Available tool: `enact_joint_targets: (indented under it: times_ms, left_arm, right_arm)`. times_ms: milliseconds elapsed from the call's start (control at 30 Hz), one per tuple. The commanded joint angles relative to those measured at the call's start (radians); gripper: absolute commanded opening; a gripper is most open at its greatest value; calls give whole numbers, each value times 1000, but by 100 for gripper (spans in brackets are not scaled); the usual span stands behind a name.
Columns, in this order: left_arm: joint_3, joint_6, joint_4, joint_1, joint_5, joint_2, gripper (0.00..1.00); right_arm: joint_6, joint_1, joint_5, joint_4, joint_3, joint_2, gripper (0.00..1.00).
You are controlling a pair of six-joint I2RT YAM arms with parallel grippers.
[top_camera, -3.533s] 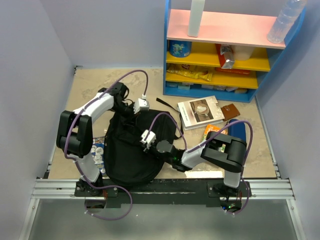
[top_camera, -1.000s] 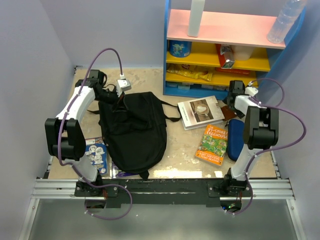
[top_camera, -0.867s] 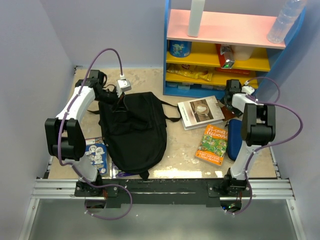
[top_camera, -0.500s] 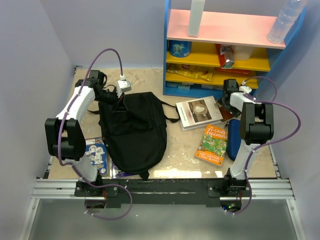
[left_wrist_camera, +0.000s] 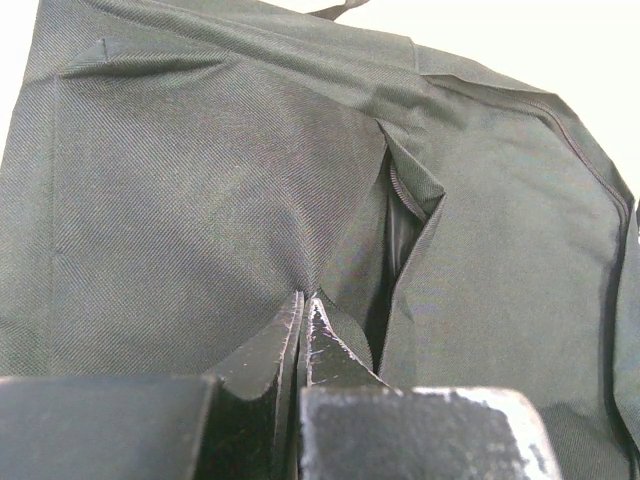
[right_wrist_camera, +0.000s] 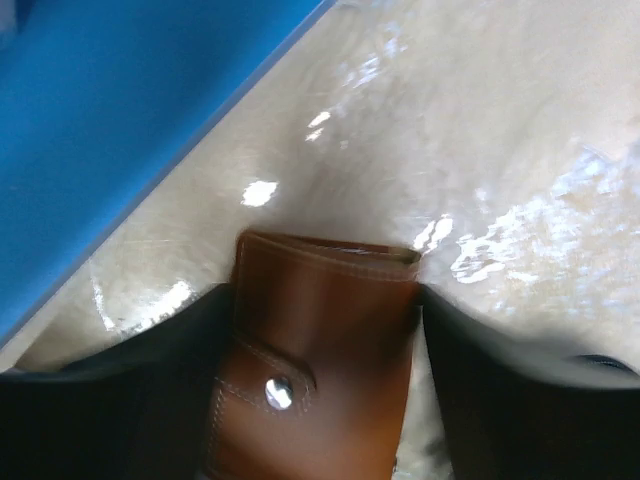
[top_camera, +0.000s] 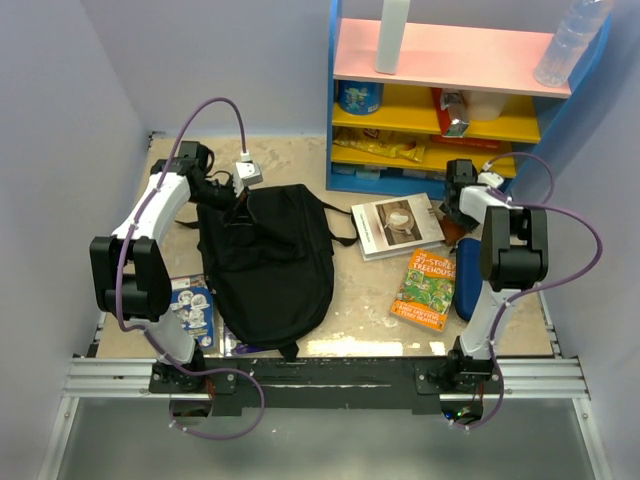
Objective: Pack the student bag
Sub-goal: Pick up the personal item from the center of the board.
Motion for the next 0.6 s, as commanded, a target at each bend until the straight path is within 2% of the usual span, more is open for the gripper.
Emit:
enact_joint_targets:
  times_ms: [0,67,167,367,567]
  left_arm:
    - [-17,28,-32,-3,68,-30,0]
    - [-15,28,-32,-1,74,-30,0]
    - [-12,24,-29,-1,74,-31,0]
    - [-8,18,-33,-1,74,-38,0]
    - [-5,-7,-24,-1,71,-50,0]
  right_arm:
    - [-28,14,2,-28,-94,-75,51]
    - [-37,23,1,33,-132,-151,40]
    - [-53,52,-1,84,-183,-236,34]
    - [-70,160,25,121,-207,-392,32]
    - [-103,321,35,131,-177,-523,36]
